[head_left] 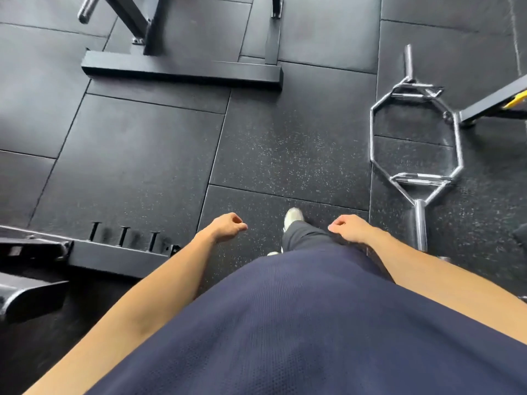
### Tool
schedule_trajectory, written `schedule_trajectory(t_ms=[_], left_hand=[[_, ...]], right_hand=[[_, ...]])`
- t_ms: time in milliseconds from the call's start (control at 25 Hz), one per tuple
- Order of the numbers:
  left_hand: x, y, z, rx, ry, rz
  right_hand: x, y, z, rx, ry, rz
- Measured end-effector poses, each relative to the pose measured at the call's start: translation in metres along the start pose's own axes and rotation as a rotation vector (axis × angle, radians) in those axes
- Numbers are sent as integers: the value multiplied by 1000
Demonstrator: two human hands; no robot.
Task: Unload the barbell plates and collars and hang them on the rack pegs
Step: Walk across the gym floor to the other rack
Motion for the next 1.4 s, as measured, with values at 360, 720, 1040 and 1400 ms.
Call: schedule_trajectory(t_ms=[360, 720, 1040, 1400], left_hand=[[12, -158, 95, -84, -191, -38], [-8, -322, 134, 228, -360, -539], [-66, -480, 202, 111, -363, -660], [-138, -699, 215, 225, -427, -812]], right_hand=[[-150, -155, 168, -147, 25, -138], [-437, -279, 285, -264, -195, -557], [-672, -300, 386, -302, -295, -769], [-919, -318, 453, -309, -409, -913]])
Point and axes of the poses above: each hand's wrist, its own z-axis towards the middle knuckle, its own y-axis out of the palm, x = y × z, the point moved 10 cm from there along z, towards the middle knuckle, and after that the axes turned 9 degrees about -x, right-handed, at the moved point
